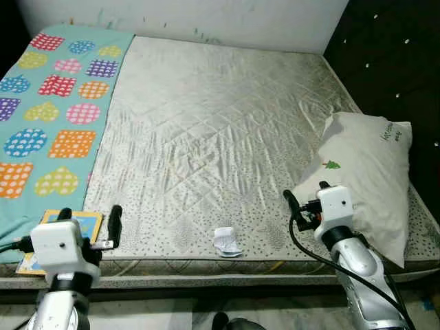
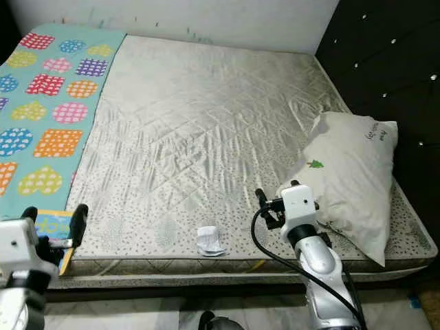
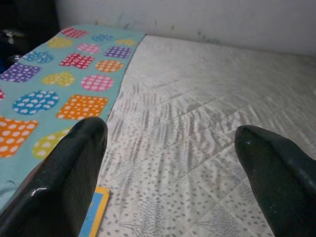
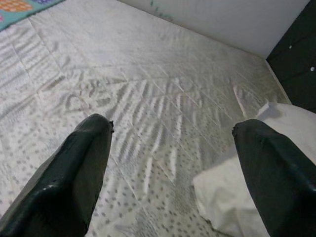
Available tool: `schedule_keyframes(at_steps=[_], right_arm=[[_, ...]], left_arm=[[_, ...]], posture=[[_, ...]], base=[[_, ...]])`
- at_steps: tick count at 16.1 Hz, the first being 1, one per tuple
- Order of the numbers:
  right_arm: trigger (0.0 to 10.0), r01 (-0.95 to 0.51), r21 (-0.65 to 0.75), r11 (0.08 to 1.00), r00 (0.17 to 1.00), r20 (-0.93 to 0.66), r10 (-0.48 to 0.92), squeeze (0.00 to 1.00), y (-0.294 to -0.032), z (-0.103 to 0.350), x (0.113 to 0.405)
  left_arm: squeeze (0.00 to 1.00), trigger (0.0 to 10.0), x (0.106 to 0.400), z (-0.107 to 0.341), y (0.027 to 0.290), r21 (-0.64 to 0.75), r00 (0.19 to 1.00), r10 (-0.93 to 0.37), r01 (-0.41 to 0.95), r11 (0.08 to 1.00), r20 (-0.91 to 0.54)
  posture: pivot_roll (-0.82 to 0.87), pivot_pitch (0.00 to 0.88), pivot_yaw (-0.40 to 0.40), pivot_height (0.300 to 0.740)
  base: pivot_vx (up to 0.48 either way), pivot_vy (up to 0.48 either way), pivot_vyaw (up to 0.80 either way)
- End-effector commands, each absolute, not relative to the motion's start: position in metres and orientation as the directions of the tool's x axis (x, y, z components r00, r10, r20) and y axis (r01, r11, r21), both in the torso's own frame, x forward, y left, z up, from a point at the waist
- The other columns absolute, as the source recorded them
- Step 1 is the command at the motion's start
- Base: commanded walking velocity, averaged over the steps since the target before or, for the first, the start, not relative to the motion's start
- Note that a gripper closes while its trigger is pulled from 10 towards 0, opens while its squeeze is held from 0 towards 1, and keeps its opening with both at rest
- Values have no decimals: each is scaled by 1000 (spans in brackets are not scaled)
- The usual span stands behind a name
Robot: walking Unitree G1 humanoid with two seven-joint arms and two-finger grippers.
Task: Clean up the room
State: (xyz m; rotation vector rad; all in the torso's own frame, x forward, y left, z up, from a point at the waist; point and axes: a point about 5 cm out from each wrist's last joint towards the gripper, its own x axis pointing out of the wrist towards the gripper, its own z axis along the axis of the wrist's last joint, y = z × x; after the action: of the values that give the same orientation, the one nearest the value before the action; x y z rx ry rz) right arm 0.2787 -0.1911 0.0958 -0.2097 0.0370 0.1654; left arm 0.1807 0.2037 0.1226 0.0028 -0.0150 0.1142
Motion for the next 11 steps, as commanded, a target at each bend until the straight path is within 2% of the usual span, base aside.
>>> schedule_keyframes(at_steps=[1,6,11], right_arm=[[10000,-139,-214,967,990,-52,131,0,-200,96,274],[10000,-155,-194,969,988,-48,148,0,-191,97,274],[10000,-132,-189,973,991,-15,132,0,-190,105,289]], left_arm=[[0,10000,174,123,199,22,994,109,-109,994,15],[0,10000,181,117,199,-4,990,140,-140,990,-9],[0,10000,196,121,185,-83,997,78,-77,994,12]], posture=[[50,159,-124,740],[28,165,-126,740],[28,138,-112,740]], base=[[0,0,0],[0,0,0],[0,0,0]])
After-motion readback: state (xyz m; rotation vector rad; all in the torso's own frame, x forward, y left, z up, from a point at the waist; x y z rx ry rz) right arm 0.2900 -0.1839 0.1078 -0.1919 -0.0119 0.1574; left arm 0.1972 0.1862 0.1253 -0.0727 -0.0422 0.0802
